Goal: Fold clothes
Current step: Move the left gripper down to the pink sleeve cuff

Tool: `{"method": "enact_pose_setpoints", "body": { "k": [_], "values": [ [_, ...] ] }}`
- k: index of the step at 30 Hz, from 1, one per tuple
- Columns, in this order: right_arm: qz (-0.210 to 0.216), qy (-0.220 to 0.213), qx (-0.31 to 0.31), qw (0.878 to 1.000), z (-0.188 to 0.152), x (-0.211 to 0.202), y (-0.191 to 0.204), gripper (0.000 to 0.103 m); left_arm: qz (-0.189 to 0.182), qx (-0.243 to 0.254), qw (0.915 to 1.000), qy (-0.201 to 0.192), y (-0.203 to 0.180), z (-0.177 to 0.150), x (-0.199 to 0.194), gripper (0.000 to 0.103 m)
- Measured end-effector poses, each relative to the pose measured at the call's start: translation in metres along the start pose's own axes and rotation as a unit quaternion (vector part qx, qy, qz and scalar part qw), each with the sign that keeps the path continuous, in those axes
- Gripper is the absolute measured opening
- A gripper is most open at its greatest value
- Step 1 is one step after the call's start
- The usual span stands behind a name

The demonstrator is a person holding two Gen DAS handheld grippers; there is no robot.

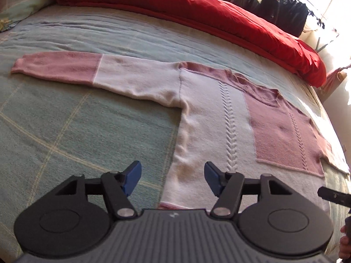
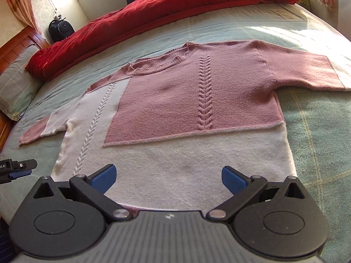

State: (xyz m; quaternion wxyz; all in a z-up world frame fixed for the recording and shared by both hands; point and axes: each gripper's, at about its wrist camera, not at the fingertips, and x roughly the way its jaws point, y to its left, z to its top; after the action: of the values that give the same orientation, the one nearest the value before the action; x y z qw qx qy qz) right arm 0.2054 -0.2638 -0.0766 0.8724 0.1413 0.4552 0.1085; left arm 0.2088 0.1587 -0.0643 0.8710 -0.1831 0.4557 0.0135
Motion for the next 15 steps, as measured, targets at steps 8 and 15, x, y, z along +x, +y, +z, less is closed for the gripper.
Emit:
{"method": "enact_pose_setpoints", "body": {
  "k": [8,15],
  "values": [
    [0.002,0.017,0.012,1.0,0.007,0.023,0.02,0.103,-0.032,-0.201,0.9788,-0.021,0.132,0.056,-0.001,0.044],
    [-0.017,0.033,-0.001,0.999,0.012,0.05,0.043,0.103,-0.016,-0.338,0.9397,-0.045,0.22,0.075,0.023,0.044]
  ]
}}
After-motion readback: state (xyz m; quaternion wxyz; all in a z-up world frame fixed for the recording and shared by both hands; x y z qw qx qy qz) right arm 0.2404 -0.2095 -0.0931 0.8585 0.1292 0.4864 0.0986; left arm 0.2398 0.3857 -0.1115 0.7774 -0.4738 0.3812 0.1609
